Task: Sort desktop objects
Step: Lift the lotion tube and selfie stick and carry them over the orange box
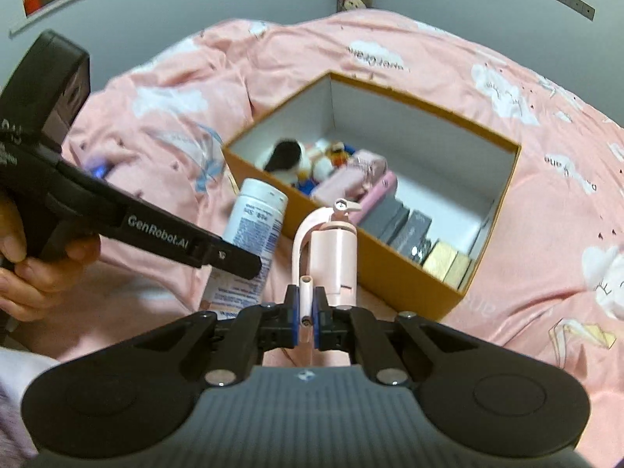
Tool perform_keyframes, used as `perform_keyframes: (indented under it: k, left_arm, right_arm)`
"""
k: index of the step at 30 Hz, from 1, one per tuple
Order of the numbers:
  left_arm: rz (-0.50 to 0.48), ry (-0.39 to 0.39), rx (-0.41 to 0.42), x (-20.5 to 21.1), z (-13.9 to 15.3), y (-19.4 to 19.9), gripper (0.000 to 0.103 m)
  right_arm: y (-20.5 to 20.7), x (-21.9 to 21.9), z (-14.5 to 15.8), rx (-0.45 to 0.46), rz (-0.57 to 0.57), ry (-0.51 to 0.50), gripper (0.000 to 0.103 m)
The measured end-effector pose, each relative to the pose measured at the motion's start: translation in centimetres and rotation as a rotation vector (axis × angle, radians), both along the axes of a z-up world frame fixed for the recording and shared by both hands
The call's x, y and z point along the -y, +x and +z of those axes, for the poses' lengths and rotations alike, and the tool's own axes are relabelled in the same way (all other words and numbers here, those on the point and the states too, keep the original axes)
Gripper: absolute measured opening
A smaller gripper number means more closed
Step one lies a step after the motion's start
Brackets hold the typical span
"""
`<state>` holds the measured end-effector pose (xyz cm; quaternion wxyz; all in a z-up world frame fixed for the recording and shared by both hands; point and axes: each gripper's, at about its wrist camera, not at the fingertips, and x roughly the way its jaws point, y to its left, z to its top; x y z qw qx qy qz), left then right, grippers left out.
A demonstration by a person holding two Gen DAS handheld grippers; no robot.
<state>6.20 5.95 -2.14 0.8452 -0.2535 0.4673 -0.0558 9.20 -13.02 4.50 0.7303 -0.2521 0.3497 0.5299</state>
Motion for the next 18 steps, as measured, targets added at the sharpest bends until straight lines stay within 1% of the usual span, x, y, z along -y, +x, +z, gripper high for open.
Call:
perform_keyframes:
  k: [3,6,10,14,18]
  left_arm:
    - [-0.01,0.005,0.031,-0.1,1.6,0.0,0.022]
    - [-0.009,0.014,0.062,-0.5,3.1,0.3,0.022]
    - [-0.007,0.013,0.102,-0.5,4.4,1.1,0.022]
    - [0.013,0.02,0.142,-1.5,5.7,2.4,0.022]
    - [0.042,0.025,0.169,-2.8,6.5,4.3,0.022]
  right_arm:
    - [0.4,0.1,1.7,-0.011,-0.006,0.03,0.006]
    - [0.7,0.0,3.5,0.003,-0.015,0.06,0.006]
    - [1.8,-0.5,5.5,-0.002,-0.028,0.102,0.006]
    - [3.9,-1.6,6.8,-0.014,-0.069,0.139,0.006]
    - [7.3,-3.0,7.7,-0.025,-0.158,0.173,0.006]
